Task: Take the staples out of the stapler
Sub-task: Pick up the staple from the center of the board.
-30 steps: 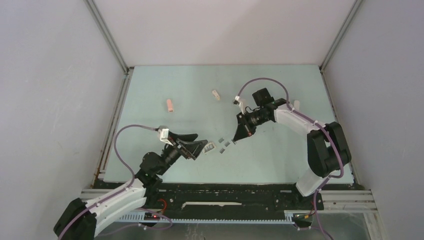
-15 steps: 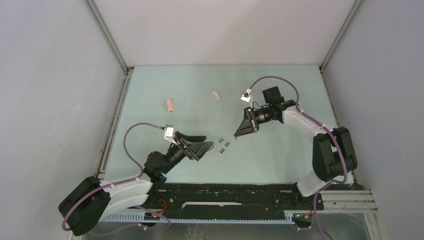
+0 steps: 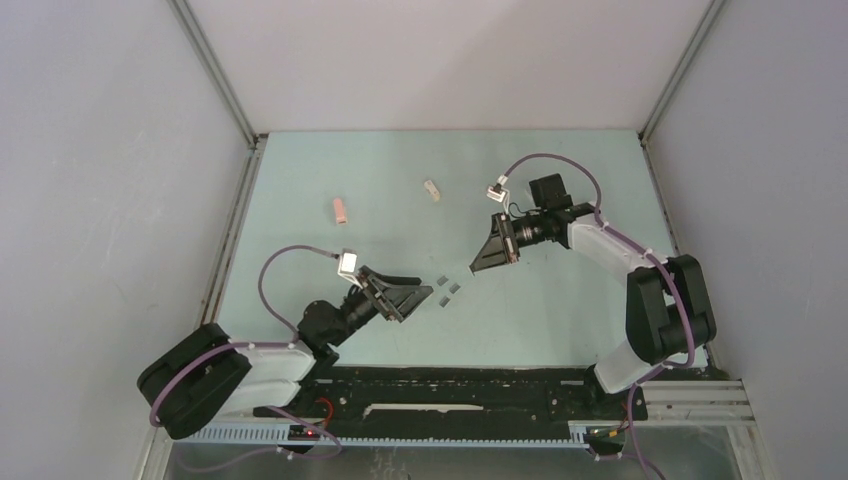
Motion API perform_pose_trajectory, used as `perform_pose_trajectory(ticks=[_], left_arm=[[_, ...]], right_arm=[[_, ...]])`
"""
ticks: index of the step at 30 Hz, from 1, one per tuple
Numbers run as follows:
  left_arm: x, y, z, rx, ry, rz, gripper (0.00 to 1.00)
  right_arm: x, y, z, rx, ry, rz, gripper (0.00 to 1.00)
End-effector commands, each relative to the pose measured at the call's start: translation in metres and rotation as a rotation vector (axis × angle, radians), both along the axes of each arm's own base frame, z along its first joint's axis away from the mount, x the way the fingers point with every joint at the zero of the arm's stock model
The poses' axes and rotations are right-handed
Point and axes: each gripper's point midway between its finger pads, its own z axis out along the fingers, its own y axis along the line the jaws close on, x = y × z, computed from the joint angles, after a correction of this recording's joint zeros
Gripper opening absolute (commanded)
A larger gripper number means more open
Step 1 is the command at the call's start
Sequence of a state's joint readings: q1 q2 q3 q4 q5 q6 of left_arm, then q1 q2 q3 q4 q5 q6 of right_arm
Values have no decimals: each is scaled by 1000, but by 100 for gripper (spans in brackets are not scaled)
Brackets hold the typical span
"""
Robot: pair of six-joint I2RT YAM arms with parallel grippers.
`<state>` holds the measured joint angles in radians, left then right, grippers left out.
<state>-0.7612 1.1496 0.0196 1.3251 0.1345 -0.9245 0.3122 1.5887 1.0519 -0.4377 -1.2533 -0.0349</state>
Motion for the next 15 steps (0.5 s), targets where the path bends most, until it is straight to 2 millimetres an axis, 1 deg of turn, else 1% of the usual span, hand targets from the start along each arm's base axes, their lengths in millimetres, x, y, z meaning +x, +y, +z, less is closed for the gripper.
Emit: perform_pose_trajectory(ticks=[1, 6, 15], left_arm=[[-2, -4, 28, -73, -63, -16, 100], [-4, -18, 33, -84, -55, -44, 100], [0, -30, 42, -107, -40, -61, 99]], right_arm=[[1, -4, 20, 61, -24, -12, 0], [5, -8, 24, 84, -9, -39, 0], [13, -19, 30, 126, 22, -88, 0]])
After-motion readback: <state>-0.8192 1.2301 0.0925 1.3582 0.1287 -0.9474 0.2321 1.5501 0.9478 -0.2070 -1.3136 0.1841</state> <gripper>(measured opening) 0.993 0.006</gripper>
